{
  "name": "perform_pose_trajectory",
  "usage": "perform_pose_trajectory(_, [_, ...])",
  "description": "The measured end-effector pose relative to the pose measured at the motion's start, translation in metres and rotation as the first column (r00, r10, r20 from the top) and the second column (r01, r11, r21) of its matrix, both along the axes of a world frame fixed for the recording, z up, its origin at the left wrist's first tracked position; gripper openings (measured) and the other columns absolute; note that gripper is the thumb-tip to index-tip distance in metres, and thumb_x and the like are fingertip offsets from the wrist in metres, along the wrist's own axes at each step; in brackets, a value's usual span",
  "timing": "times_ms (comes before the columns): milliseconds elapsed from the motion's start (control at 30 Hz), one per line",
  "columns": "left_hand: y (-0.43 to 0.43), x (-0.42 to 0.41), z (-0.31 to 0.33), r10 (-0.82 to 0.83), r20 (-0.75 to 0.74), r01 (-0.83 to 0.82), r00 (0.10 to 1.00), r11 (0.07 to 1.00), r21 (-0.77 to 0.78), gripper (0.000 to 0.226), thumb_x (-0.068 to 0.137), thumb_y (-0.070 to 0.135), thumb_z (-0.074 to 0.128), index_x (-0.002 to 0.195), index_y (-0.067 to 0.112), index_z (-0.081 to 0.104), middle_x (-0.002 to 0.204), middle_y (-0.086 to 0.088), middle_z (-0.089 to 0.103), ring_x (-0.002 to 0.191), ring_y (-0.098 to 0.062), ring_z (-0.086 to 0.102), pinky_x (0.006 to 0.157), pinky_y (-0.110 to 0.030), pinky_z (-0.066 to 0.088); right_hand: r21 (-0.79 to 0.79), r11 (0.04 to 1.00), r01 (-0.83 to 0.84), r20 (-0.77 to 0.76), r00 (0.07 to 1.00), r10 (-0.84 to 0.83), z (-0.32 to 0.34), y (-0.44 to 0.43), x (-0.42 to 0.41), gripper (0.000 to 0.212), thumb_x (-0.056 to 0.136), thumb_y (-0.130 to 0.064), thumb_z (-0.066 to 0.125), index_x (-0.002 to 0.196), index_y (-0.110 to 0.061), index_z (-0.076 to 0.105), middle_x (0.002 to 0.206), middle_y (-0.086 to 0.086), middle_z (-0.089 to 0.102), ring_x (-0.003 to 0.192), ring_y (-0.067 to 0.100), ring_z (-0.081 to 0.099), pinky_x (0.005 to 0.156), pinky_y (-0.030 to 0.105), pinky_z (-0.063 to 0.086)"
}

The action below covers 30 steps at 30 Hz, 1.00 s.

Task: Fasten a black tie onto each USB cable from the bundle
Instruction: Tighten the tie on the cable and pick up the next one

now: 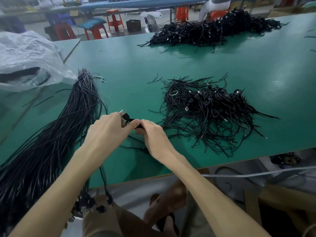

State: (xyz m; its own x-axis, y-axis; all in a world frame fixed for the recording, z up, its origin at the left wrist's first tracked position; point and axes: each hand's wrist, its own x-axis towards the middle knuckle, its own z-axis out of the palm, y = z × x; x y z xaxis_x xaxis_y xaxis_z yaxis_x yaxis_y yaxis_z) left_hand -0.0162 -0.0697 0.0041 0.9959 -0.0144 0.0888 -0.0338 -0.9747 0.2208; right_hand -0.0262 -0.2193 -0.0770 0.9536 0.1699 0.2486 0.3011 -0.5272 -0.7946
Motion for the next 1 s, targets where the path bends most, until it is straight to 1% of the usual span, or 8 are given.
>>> perform_pose_trajectory(67, [0.007,0.005,0.002,0.009,-0.045,-0.010,0.999,0.999,-0.034,0.061,0.083,0.079,0.056,0.088,0.019,0.054,0.079,0.004,0.063,0.073,-0.021,0.063,0.065,-0.037,0.047,-0.054,0.999,-0.001,0.025,1.000,0.002,0.001,0.000,0.000,0.039,0.094,0.014,0.043,0.113,-0.014,0.062,0.105,-0.003,0.066,0.099,0.013,0.058,0.086,0.035,0.051])
perform_pose_trajectory(167, [0.021,0.014,0.006,-0.156,-0.172,0.100,0.973,0.949,-0.298,0.041,0.090,0.062,0.064,0.097,0.022,0.060,0.077,0.004,0.073,0.066,-0.012,0.071,0.070,-0.040,0.058,-0.164,0.986,-0.005,0.091,0.996,0.020,0.004,0.001,-0.001,0.032,0.093,0.015,0.047,0.109,-0.008,0.064,0.104,0.006,0.069,0.099,0.024,0.057,0.085,0.043,0.049])
perform_pose_trajectory(267, [0.024,0.015,0.001,-0.345,-0.257,0.296,0.903,0.932,-0.210,0.036,0.101,0.052,0.050,0.086,0.024,0.066,0.062,0.008,0.072,0.058,-0.005,0.067,0.069,-0.035,0.056,-0.273,0.962,-0.007,0.159,0.986,0.053,0.008,0.004,-0.003,0.028,0.095,0.010,0.051,0.111,-0.008,0.066,0.099,0.007,0.067,0.096,0.027,0.055,0.086,0.043,0.045])
perform_pose_trajectory(400, [0.030,0.015,-0.006,-0.382,-0.280,0.346,0.880,0.922,-0.173,0.043,0.105,0.045,0.048,0.072,0.024,0.066,0.054,0.020,0.065,0.049,-0.002,0.059,0.052,-0.013,0.041,-0.440,0.895,0.078,0.260,0.964,0.044,0.009,0.008,-0.009,0.015,0.100,-0.004,0.053,0.101,-0.014,0.064,0.094,0.002,0.062,0.096,0.027,0.053,0.083,0.036,0.037])
perform_pose_trajectory(567, [0.030,0.015,-0.007,-0.419,-0.362,0.386,0.833,0.908,-0.163,0.041,0.108,0.038,0.044,0.087,0.013,0.068,0.063,0.004,0.071,0.055,-0.007,0.063,0.062,-0.020,0.045,-0.493,0.851,0.181,0.354,0.935,0.007,0.012,0.011,-0.014,0.012,0.096,-0.006,0.057,0.090,-0.016,0.061,0.088,0.002,0.058,0.090,0.027,0.053,0.080,0.036,0.037])
perform_pose_trajectory(733, [0.026,0.004,-0.011,-0.454,-0.359,0.355,0.816,0.882,-0.310,0.052,0.103,0.053,0.028,0.098,0.014,0.063,0.056,0.010,0.056,0.047,-0.004,0.045,0.056,-0.021,0.040,-0.363,0.908,0.208,0.438,0.899,-0.031,0.019,0.009,-0.020,0.039,0.096,-0.020,0.033,0.081,-0.012,0.068,0.079,0.003,0.060,0.080,0.026,0.054,0.073,0.038,0.043])
perform_pose_trajectory(867, [0.027,-0.002,-0.016,-0.468,-0.329,0.358,0.820,0.868,-0.343,0.059,0.095,0.061,0.024,0.093,0.012,0.057,0.071,0.001,0.052,0.059,-0.012,0.045,0.061,-0.028,0.040,-0.384,0.891,0.243,0.478,0.878,-0.033,0.015,0.009,-0.020,0.031,0.097,-0.015,0.042,0.085,-0.012,0.070,0.080,0.003,0.061,0.081,0.026,0.056,0.073,0.038,0.044])
perform_pose_trajectory(1000, [0.029,-0.004,-0.029,-0.444,-0.235,0.377,0.865,0.883,-0.281,0.052,0.108,0.049,0.028,0.089,0.006,0.049,0.075,-0.008,0.052,0.066,-0.019,0.043,0.069,-0.045,0.046,-0.396,0.885,0.244,0.459,0.887,-0.039,0.014,0.009,-0.019,0.037,0.099,-0.021,0.036,0.089,-0.011,0.070,0.082,0.002,0.063,0.083,0.026,0.056,0.074,0.037,0.043])
